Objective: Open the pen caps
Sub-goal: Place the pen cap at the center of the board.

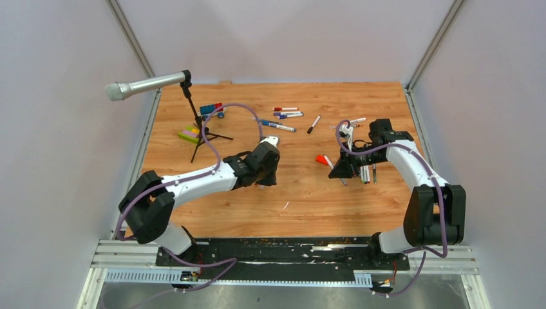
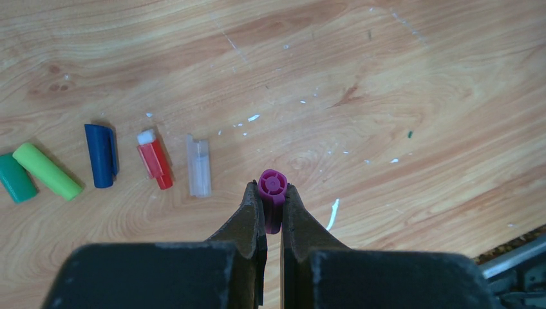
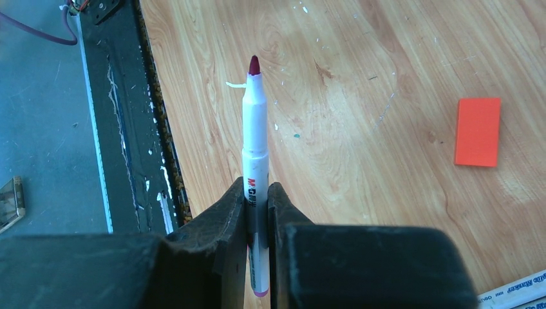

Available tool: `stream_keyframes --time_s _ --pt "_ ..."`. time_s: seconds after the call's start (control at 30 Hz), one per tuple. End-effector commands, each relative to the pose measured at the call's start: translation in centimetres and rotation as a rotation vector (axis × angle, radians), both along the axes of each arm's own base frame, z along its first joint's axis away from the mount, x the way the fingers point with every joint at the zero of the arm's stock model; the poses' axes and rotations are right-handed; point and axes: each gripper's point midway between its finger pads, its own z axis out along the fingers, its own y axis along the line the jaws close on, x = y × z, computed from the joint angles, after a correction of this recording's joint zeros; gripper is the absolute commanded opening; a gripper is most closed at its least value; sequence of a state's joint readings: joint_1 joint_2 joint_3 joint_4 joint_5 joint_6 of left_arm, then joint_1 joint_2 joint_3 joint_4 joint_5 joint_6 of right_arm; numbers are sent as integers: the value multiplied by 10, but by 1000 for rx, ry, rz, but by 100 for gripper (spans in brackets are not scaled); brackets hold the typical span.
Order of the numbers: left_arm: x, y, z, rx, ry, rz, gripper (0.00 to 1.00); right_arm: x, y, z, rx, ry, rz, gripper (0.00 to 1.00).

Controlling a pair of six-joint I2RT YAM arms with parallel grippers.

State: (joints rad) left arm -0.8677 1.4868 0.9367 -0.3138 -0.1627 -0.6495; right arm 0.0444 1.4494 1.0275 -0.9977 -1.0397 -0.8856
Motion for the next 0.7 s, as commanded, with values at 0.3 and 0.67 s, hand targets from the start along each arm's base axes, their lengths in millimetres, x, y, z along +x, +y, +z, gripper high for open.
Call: stream_keyframes --time_s 0.3,0.67 --pt "8 1 -24 201 37 -64 8 4 -1 3 14 -49 10 0" --pt "6 1 -39 238 61 -74 13 4 -1 2 14 -43 8 0"
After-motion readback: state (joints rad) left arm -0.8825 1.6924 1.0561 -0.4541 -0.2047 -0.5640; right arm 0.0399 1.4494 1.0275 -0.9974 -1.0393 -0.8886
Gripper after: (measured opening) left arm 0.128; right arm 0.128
